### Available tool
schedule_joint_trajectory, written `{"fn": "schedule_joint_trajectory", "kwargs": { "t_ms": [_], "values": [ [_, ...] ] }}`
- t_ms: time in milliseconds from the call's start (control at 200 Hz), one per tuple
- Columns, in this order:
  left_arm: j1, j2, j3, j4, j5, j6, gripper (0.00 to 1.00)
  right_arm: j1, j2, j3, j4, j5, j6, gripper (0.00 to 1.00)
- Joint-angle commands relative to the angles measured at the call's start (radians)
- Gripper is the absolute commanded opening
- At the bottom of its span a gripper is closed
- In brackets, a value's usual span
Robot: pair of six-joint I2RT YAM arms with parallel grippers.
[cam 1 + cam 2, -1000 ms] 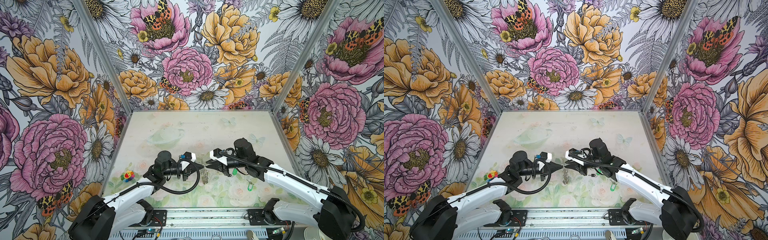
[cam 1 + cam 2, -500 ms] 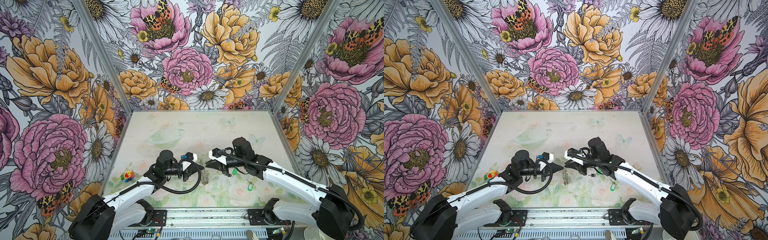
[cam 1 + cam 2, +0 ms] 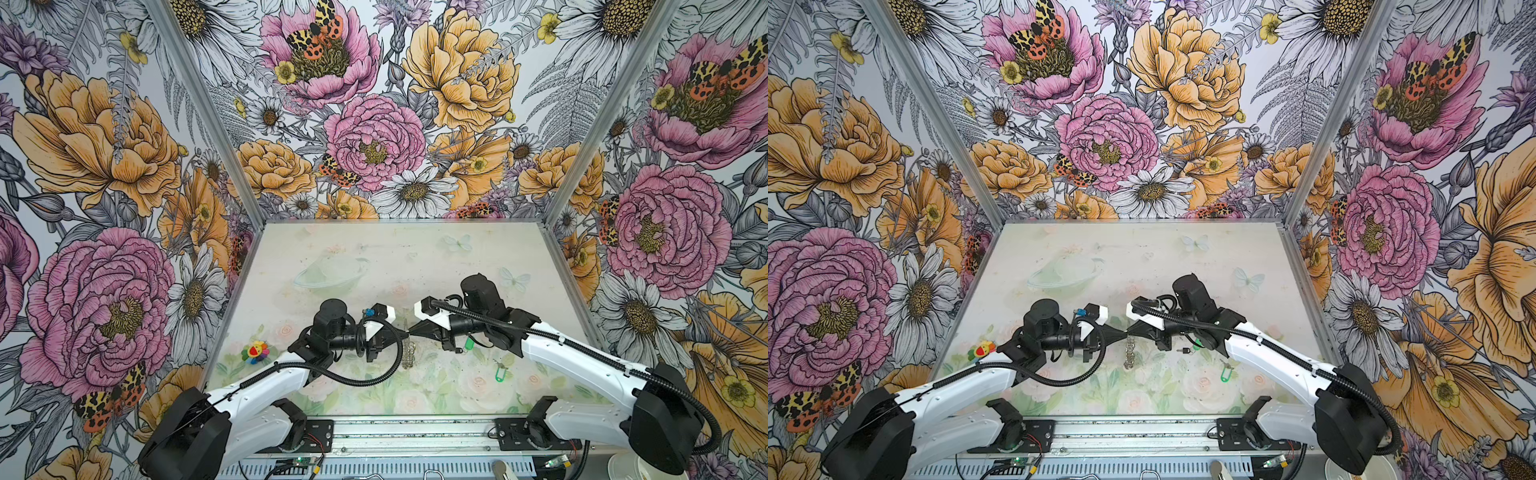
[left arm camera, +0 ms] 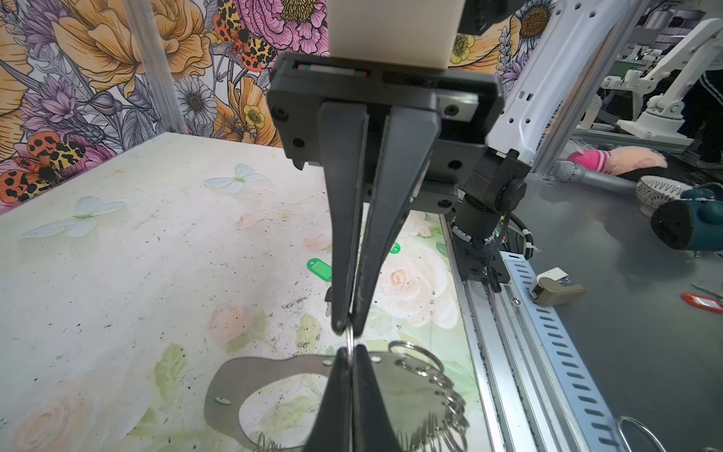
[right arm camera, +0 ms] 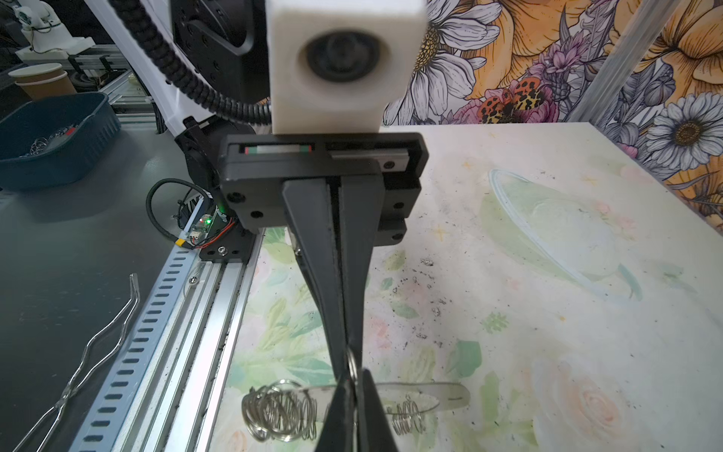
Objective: Attach keys to a key ring
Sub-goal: Pass the keyring.
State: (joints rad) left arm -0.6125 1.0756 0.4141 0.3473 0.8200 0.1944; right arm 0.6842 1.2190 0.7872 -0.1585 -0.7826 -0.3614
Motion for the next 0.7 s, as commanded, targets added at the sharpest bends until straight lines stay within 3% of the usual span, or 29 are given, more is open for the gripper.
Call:
{"fn": "schedule_joint_trajectory", "kwargs": {
  "t_ms": [0,155,300,691],
  "values": [
    [-0.007,-0.005,0.026,0.018,0.014,0.023,0.00,0.009,0.006,0.022,0.003,-0.011,-0.001,0.02],
    [-0.007,-0.012,0.023,0.017,0.002,0.022,0.03,0.009,0.002,0.027,0.004,-0.012,0.008,0.00],
    [-0.008,-0.019,0.016,0.022,-0.013,0.024,0.14,0.008,-0.013,0.033,0.005,-0.025,0.022,0.00],
    [-0.003,-0.025,0.006,0.045,-0.003,0.013,0.14,0.006,-0.041,0.041,0.008,-0.061,0.028,0.00]
  ]
}}
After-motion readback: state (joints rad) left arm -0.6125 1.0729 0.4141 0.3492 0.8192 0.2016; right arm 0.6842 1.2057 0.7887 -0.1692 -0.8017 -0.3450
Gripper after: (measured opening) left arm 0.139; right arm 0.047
